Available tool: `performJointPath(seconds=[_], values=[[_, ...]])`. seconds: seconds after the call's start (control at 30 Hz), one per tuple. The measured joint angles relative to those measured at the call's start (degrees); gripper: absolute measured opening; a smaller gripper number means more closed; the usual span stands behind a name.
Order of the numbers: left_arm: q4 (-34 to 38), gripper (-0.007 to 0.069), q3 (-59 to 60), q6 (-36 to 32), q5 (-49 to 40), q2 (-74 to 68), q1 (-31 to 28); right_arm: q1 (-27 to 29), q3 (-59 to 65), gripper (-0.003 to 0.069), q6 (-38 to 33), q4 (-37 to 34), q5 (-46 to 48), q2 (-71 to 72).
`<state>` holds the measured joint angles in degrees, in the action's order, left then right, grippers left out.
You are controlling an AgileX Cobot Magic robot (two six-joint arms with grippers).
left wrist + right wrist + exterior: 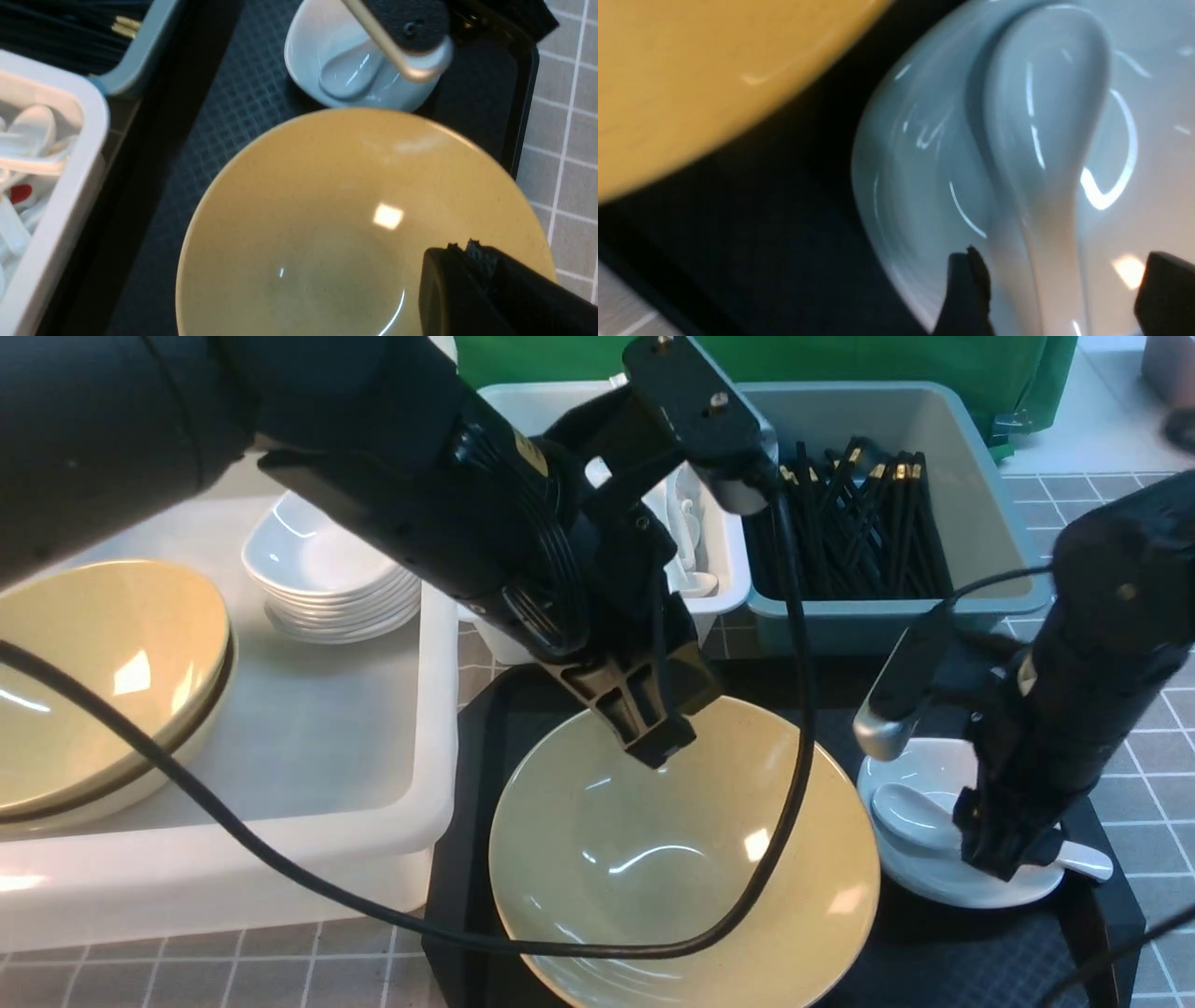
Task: On grey table put chopsticks spoon bowls plates into blue grey white boxes.
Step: 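Reach down and grasp the white spoon resting in the bowl with the right gripper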
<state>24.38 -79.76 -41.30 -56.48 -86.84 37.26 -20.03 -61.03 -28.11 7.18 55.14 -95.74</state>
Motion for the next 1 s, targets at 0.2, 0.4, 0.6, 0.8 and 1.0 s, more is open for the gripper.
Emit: performJointPath(seconds=[0.2,0.4,0.6,0.8,1.0], values=[[-4.70,-0.0011,0.00,1.59,-0.41,-0.18,0.00,0.00,0.00,0.0426,0.00,1.27,-2.70,-5.08],[-6.94,-0.0011,0.00,5.29,-3.23,-0.05,-5.05,0.00,0.00,0.0235,0.00,1.43,-4.20,-5.90],[-0.89,-0.0011,3.66,2.98,-4.43,3.52,-17.03,0.00,0.00,0.0237,0.23,1.43,-2.65,-5.42],[7.44,-0.0011,10.60,-3.16,-0.59,9.76,-23.03,0.00,-0.11,0.0237,3.51,3.02,-0.48,1.08],[9.71,-0.0011,12.59,-4.89,1.81,12.92,-23.09,0.00,-3.95,0.0237,8.63,6.35,2.33,8.20]])
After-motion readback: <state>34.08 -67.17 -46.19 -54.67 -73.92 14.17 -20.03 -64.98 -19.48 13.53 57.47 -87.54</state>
